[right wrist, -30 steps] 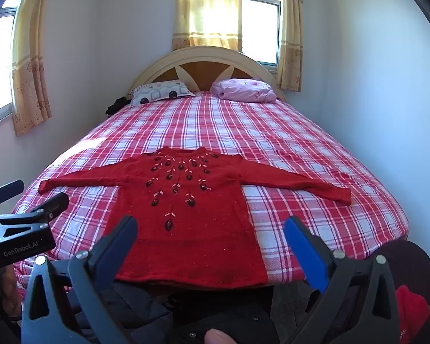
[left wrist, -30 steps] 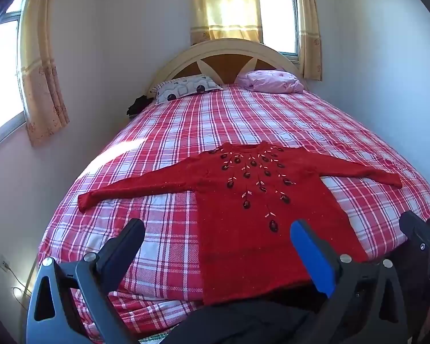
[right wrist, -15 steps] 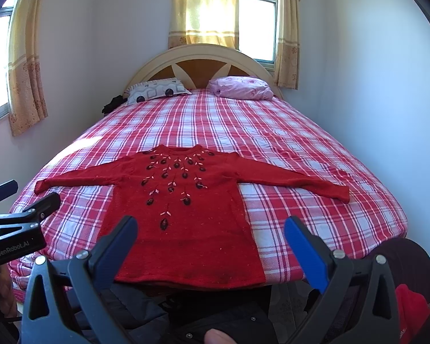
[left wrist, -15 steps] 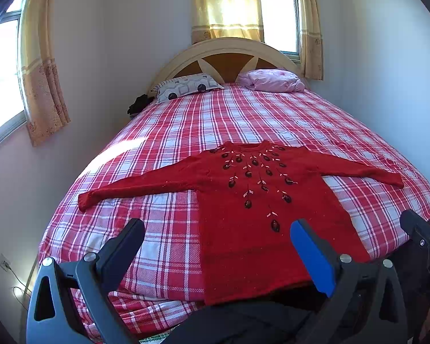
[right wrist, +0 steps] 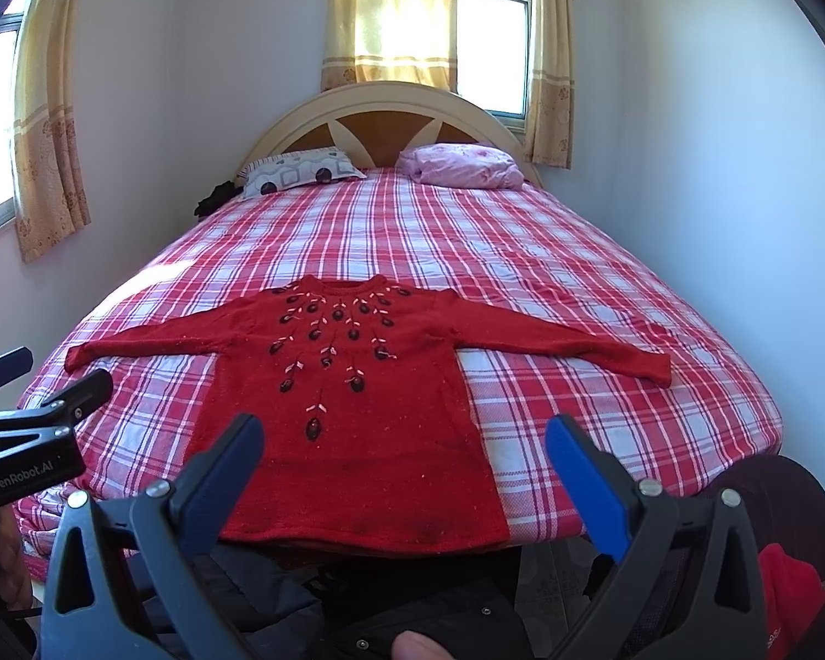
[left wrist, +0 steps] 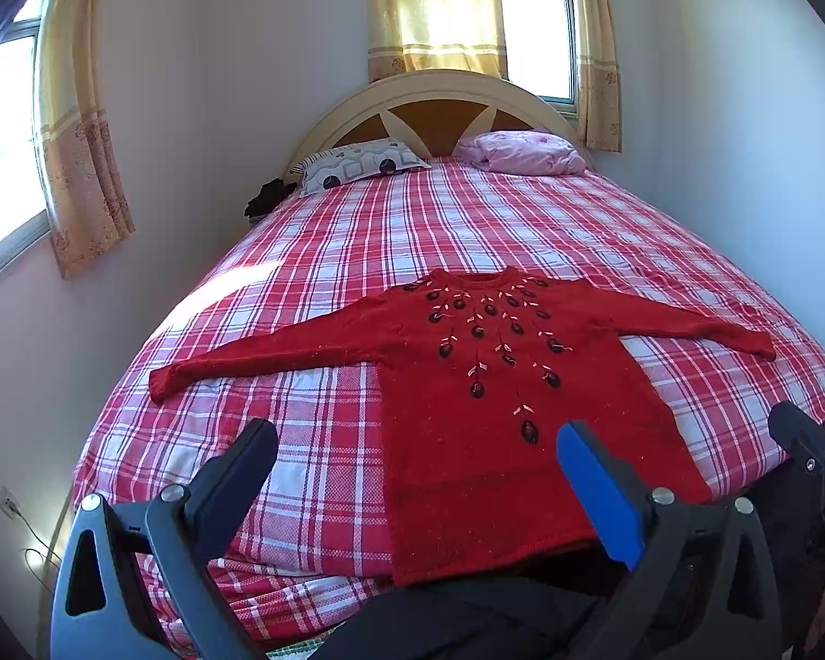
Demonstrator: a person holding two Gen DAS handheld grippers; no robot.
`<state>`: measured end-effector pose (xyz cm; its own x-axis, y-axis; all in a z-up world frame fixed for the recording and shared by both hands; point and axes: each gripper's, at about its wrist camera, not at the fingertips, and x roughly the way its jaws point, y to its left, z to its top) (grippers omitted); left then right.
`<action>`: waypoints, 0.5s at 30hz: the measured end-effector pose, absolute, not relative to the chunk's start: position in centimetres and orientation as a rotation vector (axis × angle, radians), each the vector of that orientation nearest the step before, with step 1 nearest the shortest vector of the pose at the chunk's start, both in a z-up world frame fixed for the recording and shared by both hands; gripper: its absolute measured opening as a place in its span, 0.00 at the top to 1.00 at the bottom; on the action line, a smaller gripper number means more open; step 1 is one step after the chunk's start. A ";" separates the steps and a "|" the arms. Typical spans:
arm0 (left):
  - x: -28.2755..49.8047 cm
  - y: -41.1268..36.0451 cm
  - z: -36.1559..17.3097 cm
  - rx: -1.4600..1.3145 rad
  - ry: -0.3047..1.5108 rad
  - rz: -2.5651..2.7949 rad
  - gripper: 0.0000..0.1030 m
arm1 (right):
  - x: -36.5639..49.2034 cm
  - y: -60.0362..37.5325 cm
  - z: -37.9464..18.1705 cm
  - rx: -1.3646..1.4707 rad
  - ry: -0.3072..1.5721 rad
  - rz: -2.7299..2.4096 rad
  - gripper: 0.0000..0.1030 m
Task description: Fold small clothes
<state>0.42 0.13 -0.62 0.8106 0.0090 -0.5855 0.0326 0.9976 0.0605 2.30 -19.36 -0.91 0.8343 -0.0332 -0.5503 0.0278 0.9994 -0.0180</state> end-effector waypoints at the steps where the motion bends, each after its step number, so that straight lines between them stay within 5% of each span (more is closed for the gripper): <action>1: 0.4 0.1 -0.6 0.069 0.625 -0.014 0.01 | 2.3 -19.4 -0.9 -0.009 0.583 -0.033 0.00; 15: 0.4 0.1 -0.7 0.074 0.623 -0.016 0.01 | 2.4 -19.6 -1.2 -0.009 0.585 -0.035 0.00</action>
